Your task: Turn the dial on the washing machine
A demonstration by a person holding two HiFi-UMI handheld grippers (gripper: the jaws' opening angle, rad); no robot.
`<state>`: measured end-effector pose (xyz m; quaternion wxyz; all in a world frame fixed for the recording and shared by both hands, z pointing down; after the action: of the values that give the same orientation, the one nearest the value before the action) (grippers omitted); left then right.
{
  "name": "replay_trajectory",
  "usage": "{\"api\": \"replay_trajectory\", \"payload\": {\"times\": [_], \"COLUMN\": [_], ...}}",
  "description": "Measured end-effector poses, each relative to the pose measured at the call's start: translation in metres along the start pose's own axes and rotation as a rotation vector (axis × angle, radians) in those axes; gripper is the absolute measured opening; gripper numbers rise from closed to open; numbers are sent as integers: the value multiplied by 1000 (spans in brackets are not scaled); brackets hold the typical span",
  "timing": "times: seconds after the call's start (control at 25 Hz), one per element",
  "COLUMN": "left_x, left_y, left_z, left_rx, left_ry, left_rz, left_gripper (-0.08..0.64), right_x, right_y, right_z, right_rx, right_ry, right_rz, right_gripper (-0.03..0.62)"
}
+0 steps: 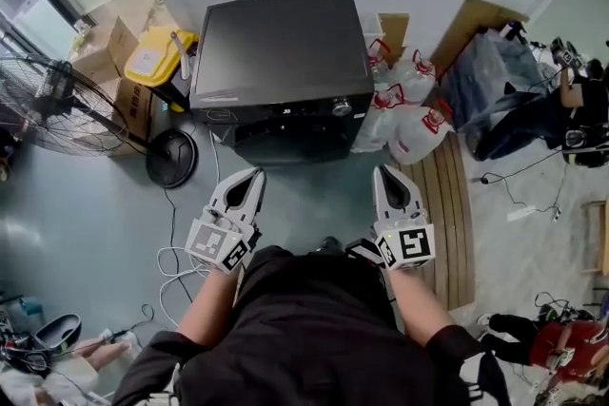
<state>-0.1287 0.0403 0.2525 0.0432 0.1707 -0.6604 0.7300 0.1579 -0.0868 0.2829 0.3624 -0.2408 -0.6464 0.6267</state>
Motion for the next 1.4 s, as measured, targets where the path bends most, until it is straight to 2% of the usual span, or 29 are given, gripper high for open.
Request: {"api": "replay_trajectory", "payload": {"times": [0.24,0.44,0.68,0.84,1.0,1.2,1.32,1.4], "left_x": [24,35,44,50,49,36,18,4], "left_y": [13,8,7,4,-16,-41,-47,-47], "left_z": [-39,-80,-123,-151,-172,-175,-170,-169], "left_rx": [-32,-31,-25,-16,0,4,-5,-13], "left_ry": [31,58,95,122,122,78,91,101], "left_rz": [-16,-59,-44,-25,-66,-103,-100,-91], "left_gripper": [14,14,14,14,14,14,14,14], "right_x": [21,44,78,100,112,113,97,86], "right_y": [8,8,21,22,18,19,22,20], "right_z": [9,-1,-25,-44,-74,-104,-119,-125], "right_rx": [5,85,90,93,120,153,133,118], "right_ry": [41,-3,0,-31,-78,-74,-59,-62], "right_rz": [-6,16,4,-2,0,-1,-33,-11], "right_gripper": [21,23,21,21,21,21,21,21]}}
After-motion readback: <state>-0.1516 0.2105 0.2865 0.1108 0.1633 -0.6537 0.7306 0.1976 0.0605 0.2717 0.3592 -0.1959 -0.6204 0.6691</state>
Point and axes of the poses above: the fingertips, and each gripper's own axes: z forward along the fingers, x to its left, y out of its top, the point moved 8 cm from there along -z, backward along the fingers, and after that the axes turned 10 degrees about -z, right-handed, at the moved point
